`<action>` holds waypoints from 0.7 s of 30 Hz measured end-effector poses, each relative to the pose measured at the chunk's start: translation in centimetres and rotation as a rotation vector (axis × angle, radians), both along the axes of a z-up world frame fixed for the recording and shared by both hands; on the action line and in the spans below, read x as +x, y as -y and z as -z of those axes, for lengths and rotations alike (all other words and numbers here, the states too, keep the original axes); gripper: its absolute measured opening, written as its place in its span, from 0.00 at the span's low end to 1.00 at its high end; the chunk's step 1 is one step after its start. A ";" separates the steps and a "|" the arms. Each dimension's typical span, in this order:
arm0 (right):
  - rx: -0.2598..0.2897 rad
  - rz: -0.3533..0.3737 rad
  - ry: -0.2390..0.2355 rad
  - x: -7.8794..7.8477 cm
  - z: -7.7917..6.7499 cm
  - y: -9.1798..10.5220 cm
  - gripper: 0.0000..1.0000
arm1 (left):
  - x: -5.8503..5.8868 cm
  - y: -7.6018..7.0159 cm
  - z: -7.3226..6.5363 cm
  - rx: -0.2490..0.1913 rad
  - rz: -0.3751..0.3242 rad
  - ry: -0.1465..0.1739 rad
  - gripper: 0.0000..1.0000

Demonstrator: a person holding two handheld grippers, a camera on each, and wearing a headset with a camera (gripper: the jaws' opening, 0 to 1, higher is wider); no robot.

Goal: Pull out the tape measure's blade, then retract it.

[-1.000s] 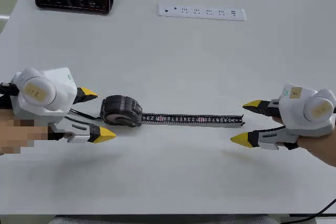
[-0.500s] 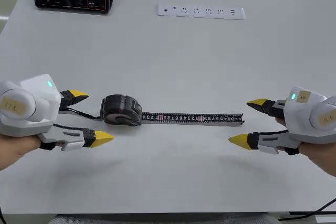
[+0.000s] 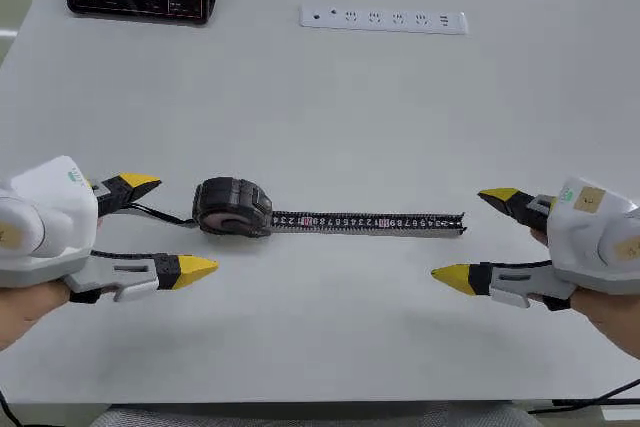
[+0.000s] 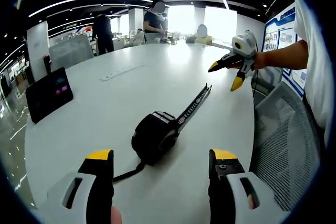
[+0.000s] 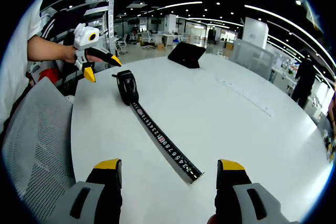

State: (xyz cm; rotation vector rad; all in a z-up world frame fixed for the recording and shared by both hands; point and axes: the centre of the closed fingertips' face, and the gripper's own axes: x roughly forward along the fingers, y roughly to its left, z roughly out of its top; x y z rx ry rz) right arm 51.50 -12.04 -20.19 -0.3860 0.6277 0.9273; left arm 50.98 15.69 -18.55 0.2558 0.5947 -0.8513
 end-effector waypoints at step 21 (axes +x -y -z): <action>0.043 0.049 -0.001 -2.2 0.5 0.1 0.81 | -2.3 -0.5 0.8 -0.038 -0.066 -0.014 0.77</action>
